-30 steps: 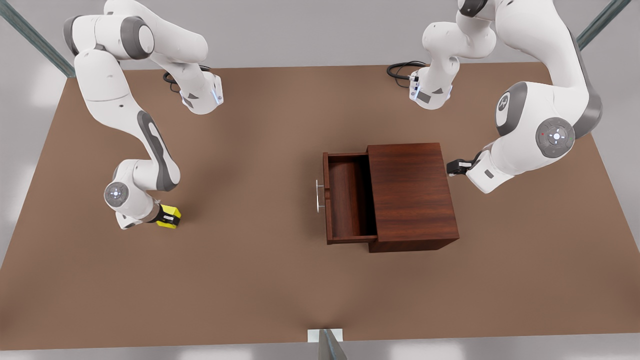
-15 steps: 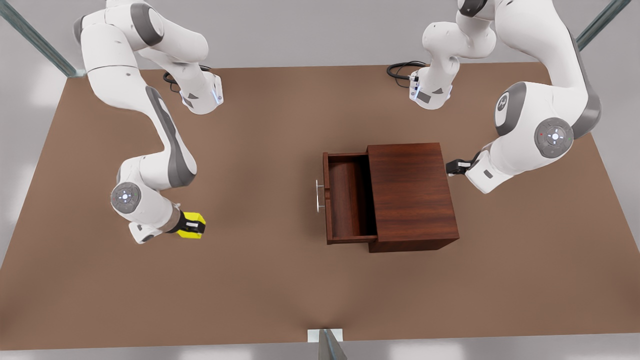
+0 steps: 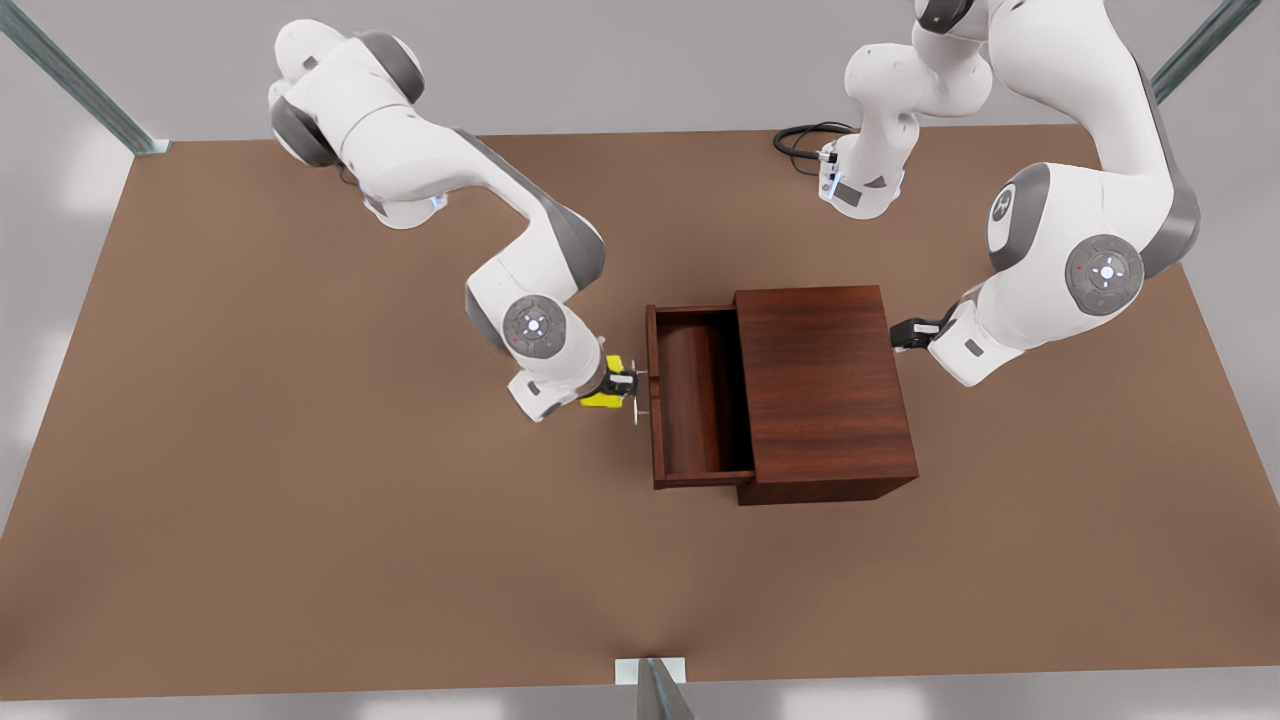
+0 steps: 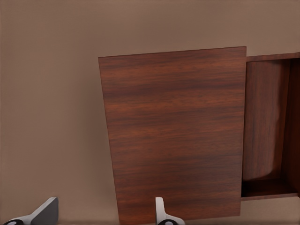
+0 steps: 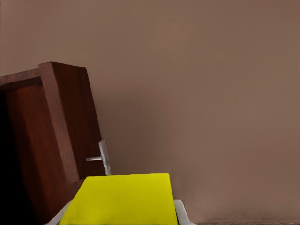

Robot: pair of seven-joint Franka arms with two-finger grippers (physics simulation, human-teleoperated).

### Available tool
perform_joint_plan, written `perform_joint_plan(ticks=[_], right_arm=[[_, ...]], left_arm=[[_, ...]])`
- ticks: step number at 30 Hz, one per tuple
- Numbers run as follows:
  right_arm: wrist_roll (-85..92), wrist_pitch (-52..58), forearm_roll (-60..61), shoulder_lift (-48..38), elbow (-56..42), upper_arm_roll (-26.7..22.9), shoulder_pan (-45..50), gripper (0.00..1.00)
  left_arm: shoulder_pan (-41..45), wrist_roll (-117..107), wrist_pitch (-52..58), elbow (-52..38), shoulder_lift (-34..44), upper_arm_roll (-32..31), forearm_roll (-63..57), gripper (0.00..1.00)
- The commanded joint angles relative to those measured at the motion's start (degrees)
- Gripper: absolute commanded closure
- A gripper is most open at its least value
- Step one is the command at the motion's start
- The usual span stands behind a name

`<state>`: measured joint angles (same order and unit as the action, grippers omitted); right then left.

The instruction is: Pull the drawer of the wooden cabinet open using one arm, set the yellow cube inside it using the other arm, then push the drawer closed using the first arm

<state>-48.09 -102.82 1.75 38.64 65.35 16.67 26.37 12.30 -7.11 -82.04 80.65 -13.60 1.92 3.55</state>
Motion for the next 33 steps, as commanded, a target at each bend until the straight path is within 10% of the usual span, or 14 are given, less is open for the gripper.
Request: perform_joint_plan(ticks=[1, 30, 33], right_arm=[[-37.07, 1.22, 0.01, 1.61, -2.07, -0.06, 2.81, 0.36], [-47.98, -7.57, 0.01, 10.84, -14.37, -2.69, 12.21, 0.33], [-49.82, -9.76, 0.01, 11.19, -14.37, -3.22, 12.39, 0.04]], left_arm=[[0.0, -0.36, 0.04, 0.04, 0.06, 0.02, -0.03, 0.0], [8.17, -21.1, -1.01, -0.49, -0.2, -0.51, 0.23, 0.0], [9.14, -23.3, -1.28, -0.49, -0.64, -0.42, 0.14, 0.0]])
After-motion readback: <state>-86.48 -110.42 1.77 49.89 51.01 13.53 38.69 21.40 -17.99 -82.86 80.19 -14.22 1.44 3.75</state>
